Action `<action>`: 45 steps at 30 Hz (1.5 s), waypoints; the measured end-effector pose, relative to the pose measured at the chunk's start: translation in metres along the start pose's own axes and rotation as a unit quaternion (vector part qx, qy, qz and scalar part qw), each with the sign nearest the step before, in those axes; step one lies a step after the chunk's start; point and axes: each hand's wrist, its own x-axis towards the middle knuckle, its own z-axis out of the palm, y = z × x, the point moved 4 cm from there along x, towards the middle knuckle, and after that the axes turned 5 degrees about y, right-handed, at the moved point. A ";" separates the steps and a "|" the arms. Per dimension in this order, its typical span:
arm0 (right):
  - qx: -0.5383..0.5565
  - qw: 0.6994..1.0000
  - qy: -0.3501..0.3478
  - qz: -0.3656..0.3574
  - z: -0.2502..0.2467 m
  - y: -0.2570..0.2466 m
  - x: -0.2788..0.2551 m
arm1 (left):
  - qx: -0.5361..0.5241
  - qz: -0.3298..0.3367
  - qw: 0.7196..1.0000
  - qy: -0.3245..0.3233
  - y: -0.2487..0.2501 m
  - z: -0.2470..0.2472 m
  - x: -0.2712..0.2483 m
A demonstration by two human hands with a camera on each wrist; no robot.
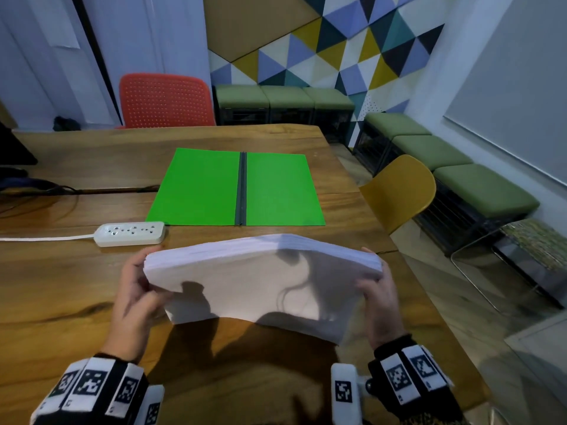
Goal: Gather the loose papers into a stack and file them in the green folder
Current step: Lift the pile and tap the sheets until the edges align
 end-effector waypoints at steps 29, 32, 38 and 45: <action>-0.414 0.813 -0.227 -0.341 0.089 -0.053 -0.013 | 0.414 0.243 0.854 -0.202 0.080 0.058 0.012; -0.361 0.832 -0.217 -0.361 0.101 -0.051 -0.011 | 0.431 0.285 0.835 -0.191 0.098 0.068 0.009; -0.190 0.943 -0.115 -0.249 0.067 -0.043 0.003 | 0.228 0.125 0.965 0.022 0.086 0.029 0.012; -0.022 0.972 -0.109 -0.206 0.061 -0.051 -0.010 | -0.053 0.207 0.977 0.016 0.106 0.042 0.011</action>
